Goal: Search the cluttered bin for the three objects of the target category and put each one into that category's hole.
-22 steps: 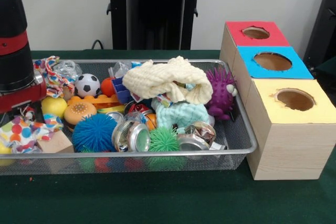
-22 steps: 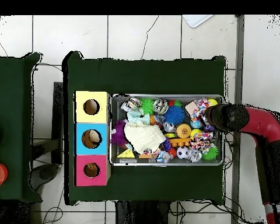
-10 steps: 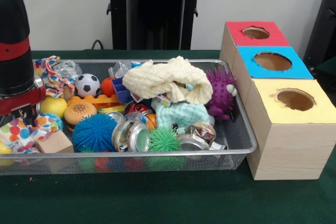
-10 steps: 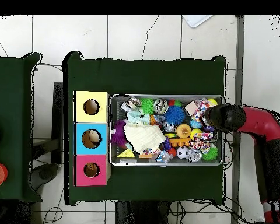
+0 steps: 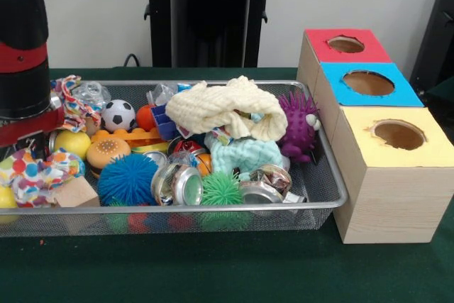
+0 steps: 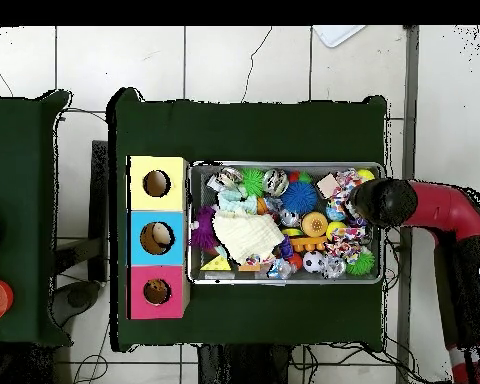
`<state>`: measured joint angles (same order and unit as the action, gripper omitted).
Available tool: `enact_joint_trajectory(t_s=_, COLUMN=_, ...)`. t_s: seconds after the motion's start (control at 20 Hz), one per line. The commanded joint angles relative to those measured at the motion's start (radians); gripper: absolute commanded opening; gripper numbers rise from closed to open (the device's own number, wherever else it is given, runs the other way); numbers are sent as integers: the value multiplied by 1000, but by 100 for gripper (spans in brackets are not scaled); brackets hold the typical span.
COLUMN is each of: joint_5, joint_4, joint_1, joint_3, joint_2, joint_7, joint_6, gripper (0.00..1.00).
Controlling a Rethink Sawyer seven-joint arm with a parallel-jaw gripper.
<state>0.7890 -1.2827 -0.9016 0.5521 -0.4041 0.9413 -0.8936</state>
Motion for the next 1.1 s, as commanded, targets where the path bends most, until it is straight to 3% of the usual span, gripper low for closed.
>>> enact_joint_trajectory(t_s=0.05, joint_5=-9, joint_4=-278, joint_1=71, joint_3=-128, joint_2=-240, joint_7=-42, joint_6=-180, gripper=0)
enact_joint_trajectory(t_s=0.2, joint_5=-82, joint_4=-367, joint_1=115, joint_3=-156, joint_2=-337, joint_7=47, joint_6=-226, gripper=0)
enact_joint_trajectory(t_s=0.5, joint_5=-189, joint_4=-465, joint_1=166, joint_3=-189, joint_2=-395, joint_7=170, joint_6=-233, gripper=0)
enact_joint_trajectory(t_s=1.1, joint_5=-360, joint_4=-549, joint_1=253, joint_3=-247, joint_2=-291, joint_7=325, joint_6=-15, gripper=0)
